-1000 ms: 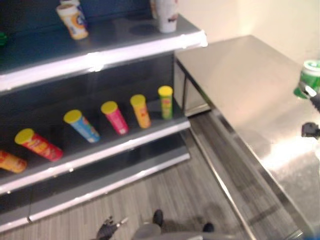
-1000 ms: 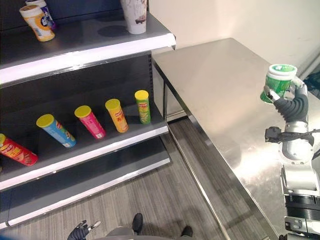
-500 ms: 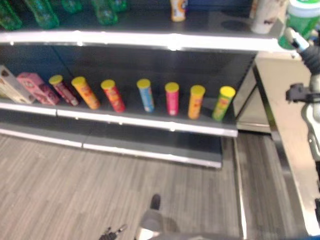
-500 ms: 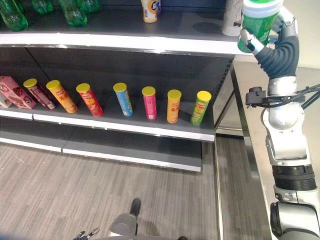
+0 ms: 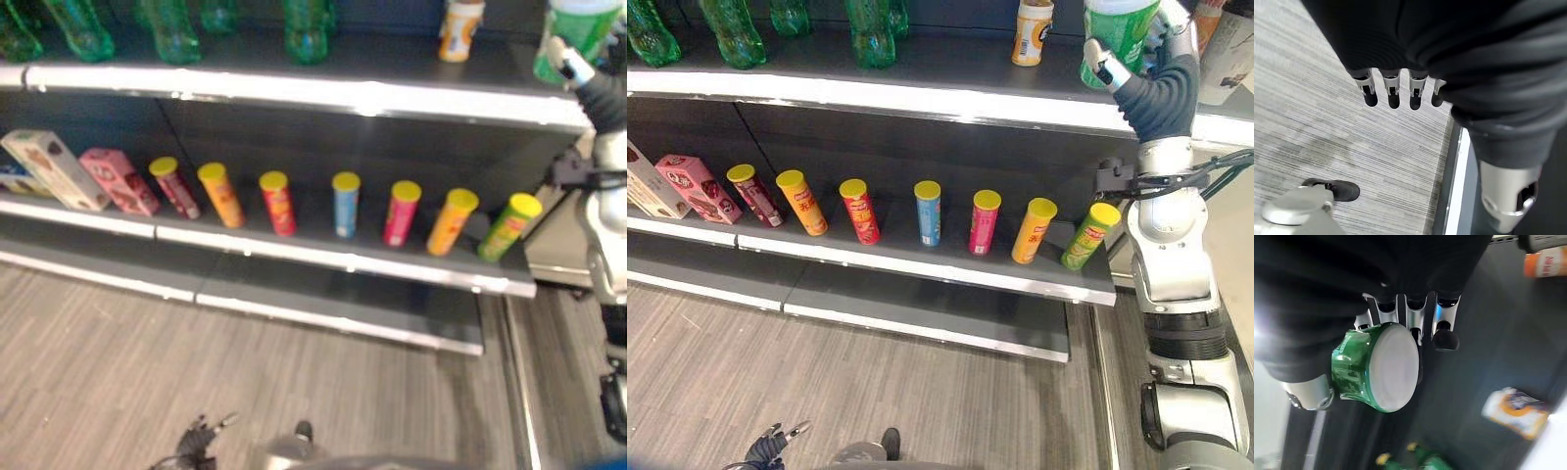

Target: Put the goods on the table back onto the shelves and tidy them up.

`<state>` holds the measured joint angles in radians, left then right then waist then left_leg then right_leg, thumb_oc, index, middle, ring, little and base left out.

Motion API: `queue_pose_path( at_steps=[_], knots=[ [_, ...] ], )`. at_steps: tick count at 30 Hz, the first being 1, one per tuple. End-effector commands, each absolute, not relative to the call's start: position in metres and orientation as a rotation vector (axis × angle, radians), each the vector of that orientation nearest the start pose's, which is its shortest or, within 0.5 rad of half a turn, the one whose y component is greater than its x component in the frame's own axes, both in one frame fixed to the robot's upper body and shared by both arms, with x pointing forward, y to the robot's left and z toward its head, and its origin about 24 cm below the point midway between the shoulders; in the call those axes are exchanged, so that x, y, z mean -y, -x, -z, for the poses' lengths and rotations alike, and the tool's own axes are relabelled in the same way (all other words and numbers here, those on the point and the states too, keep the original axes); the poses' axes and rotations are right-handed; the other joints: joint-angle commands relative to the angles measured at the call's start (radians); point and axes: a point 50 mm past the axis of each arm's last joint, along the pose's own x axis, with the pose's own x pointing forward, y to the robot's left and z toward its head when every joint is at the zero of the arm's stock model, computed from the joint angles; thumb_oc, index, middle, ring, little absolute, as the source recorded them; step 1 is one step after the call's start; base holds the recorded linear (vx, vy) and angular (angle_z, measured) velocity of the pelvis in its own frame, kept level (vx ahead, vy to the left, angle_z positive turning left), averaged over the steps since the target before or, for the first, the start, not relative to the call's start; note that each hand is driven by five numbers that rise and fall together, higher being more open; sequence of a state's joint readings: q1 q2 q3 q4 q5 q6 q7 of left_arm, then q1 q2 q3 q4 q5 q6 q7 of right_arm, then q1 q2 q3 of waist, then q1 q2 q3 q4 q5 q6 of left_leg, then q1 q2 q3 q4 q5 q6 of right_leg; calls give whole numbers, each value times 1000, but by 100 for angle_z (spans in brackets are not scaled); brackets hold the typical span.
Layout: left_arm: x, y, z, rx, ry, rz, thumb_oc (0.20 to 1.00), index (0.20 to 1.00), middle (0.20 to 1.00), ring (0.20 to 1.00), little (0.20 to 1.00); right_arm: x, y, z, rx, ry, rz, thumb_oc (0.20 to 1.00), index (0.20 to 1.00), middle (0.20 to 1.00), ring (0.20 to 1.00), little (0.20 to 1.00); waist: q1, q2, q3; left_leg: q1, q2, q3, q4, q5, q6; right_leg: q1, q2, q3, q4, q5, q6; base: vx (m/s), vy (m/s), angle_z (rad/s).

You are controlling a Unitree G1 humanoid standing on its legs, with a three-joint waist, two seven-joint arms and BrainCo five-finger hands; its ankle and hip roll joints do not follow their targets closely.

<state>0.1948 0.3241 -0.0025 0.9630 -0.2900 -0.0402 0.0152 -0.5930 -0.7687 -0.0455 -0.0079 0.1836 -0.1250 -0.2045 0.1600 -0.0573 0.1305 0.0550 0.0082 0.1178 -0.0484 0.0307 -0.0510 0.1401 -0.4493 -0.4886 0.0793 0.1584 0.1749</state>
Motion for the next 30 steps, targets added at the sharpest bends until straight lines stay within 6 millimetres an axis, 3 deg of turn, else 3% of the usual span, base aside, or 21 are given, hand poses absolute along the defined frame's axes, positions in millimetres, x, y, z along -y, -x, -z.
queue_pose_path(
  at_steps=[1,4,7,18,30],
  knots=[
    [-279,-77,137,-1036,-118,-296,1000,1000,1000,1000,1000,255,-291,-317,876,526,222,200,200,200,200,200,-14,36,-61,-7,30,-78,-28,-54,-13,-162,117,200,112,-112,23,29,54,29],
    [-282,-88,134,-1011,-127,-289,1000,1000,1000,1000,1000,265,-295,-317,848,485,247,200,200,200,200,200,-33,31,-46,-16,21,-121,-22,-54,-12,-194,202,315,13,-134,9,37,0,23],
    [-280,-86,134,-1016,-122,-282,1000,1000,1000,1000,1000,274,-298,-318,818,463,271,200,200,200,200,200,-36,8,-50,-27,6,-156,-1,-62,-14,-157,206,330,-45,-127,18,33,-38,47],
    [-273,-73,142,-1071,-96,-292,1000,1000,1000,1000,1000,283,-324,-318,708,388,288,200,200,200,200,200,-20,-30,-93,-6,57,-173,-12,-60,-48,-81,233,272,-108,-133,6,58,-80,15],
    [-278,-66,144,-1103,-78,-346,1000,1000,1000,1000,1000,289,-352,-326,599,455,429,200,200,200,200,200,21,-17,-112,-7,68,-197,-28,-44,-67,-48,237,216,-121,-144,-2,28,-42,14]
  ],
)
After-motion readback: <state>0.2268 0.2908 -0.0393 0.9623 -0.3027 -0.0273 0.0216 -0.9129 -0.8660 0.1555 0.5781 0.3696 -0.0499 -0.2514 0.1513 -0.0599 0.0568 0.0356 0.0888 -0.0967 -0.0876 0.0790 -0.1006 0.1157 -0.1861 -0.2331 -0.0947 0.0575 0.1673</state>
